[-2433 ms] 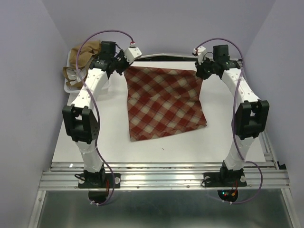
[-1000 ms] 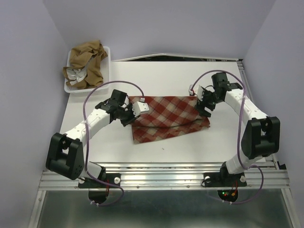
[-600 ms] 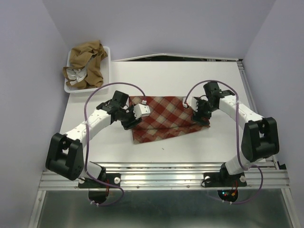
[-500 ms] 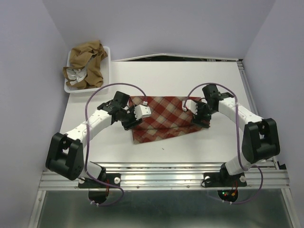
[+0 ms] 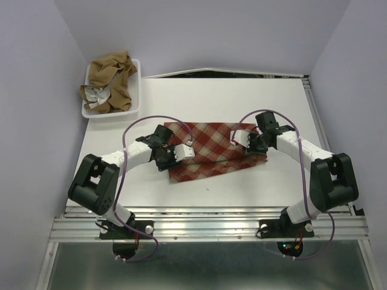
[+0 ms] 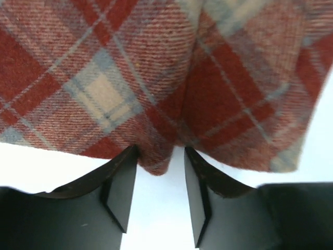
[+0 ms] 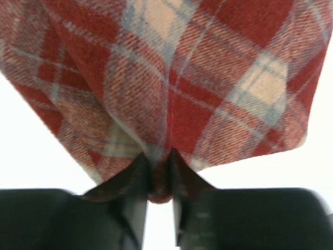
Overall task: Fold and stack the skirts
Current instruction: Fold the skirt
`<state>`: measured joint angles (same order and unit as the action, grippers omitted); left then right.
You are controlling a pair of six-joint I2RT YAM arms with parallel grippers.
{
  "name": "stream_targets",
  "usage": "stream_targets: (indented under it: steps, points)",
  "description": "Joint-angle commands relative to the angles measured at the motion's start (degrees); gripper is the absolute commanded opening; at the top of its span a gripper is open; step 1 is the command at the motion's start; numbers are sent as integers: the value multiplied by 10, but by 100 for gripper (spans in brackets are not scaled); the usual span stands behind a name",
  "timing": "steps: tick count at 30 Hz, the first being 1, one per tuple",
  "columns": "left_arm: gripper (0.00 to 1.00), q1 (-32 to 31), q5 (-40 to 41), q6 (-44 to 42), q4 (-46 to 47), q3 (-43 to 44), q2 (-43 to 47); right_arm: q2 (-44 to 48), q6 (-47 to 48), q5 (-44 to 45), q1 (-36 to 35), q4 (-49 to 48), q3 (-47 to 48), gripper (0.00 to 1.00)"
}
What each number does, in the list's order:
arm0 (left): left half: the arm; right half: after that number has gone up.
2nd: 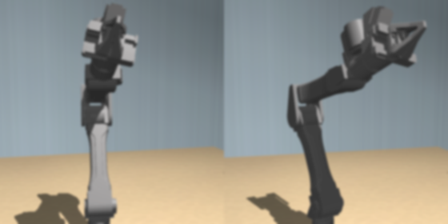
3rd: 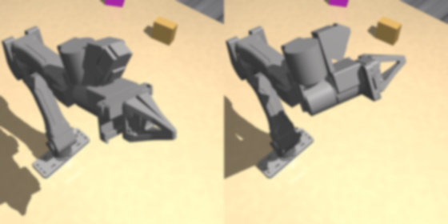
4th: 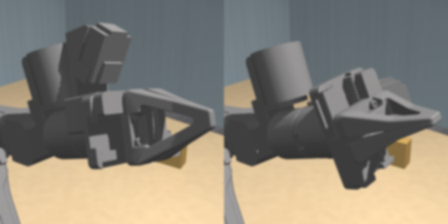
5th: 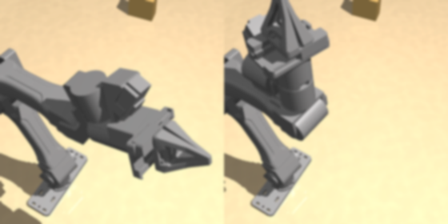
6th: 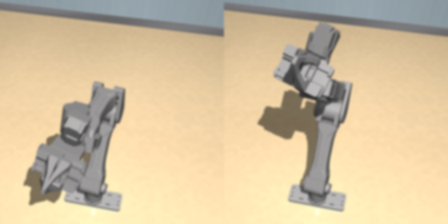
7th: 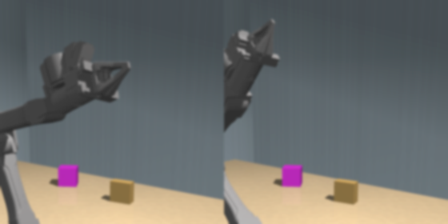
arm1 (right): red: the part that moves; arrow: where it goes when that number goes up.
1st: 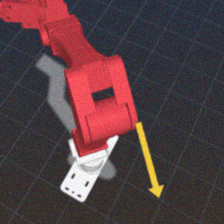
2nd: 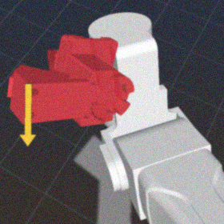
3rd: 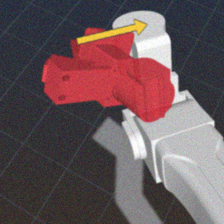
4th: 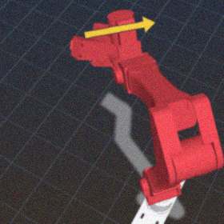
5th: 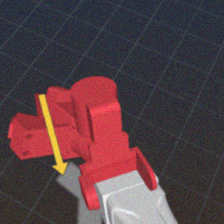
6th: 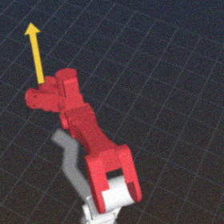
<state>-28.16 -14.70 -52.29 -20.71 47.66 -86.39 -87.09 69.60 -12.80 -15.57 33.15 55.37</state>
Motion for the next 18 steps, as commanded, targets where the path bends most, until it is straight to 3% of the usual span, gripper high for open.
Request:
stream_targets:
  steps: [1, 4, 5, 7, 18]
  points:
    - [48, -2, 38, -9, 44, -1, -19, 8, 18, 29, -9, -52, -15, 22]
    - [25, -1, 35, -10, 37, 10, -30, 10, 19, 34, -9, -59, -16, 2]
    - [14, -1, 33, -11, 26, 13, -31, 11, 17, 36, -9, -62, -13, 1]
    - [0, -1, 24, -11, 14, 27, -24, 14, 15, 41, -9, -70, -1, 1]
    - [0, 0, -19, 23, -145, 155, 49, 19, 9, 59, -9, -58, 142, 1]
